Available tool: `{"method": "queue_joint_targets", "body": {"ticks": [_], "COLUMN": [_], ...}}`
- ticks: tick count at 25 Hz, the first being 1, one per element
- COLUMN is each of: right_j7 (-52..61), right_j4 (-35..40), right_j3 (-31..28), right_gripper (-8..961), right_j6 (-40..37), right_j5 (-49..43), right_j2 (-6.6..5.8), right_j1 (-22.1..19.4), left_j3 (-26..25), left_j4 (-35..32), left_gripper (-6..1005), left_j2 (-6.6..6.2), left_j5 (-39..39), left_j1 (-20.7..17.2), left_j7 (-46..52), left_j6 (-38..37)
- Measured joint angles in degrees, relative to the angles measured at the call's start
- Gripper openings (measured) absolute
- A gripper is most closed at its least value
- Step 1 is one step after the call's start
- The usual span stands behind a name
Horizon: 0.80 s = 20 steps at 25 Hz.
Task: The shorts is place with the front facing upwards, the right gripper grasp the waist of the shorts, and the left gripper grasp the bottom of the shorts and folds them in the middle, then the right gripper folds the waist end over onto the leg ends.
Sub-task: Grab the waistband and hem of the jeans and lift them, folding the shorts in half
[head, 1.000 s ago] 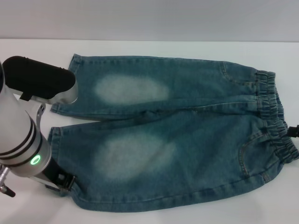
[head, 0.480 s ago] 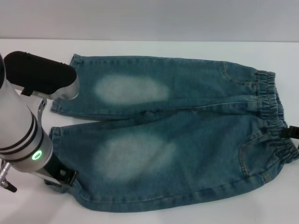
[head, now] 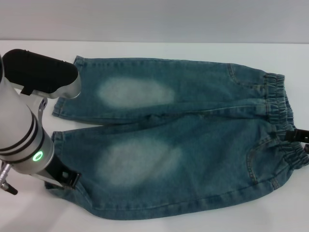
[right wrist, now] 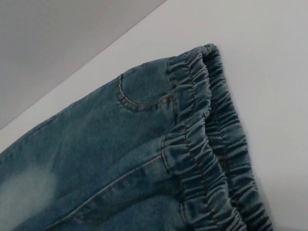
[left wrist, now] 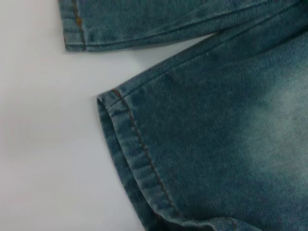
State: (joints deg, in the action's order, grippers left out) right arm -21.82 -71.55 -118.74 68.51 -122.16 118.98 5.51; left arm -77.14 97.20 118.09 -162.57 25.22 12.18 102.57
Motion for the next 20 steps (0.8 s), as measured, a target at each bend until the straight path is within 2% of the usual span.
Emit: {"method": "queue_joint_targets", "body": {"ticks": [13,20], "right_j7": [-4.2,-5.8], "right_j4": [2.5,2.7], "right_j3": [0.0,0.5], "right_gripper": [604,365], "right_j6": [1.7,2.1], "right_j5": [2.9,3.0], "right_j2": [-0.09,-0.04], "right_j1": [0.7,0.9], "left_j3": [-0.6,-1.1], "left_j4": [-0.1,-1.2], "left_gripper": [20,17], "left_j2": [-0.06,0.10], "left_j5": [0.2,0.3], "left_j1": [0.1,0.4], "left_j7": [-1.4,-2.4], "left_j6": [-0.7,-1.4]}}
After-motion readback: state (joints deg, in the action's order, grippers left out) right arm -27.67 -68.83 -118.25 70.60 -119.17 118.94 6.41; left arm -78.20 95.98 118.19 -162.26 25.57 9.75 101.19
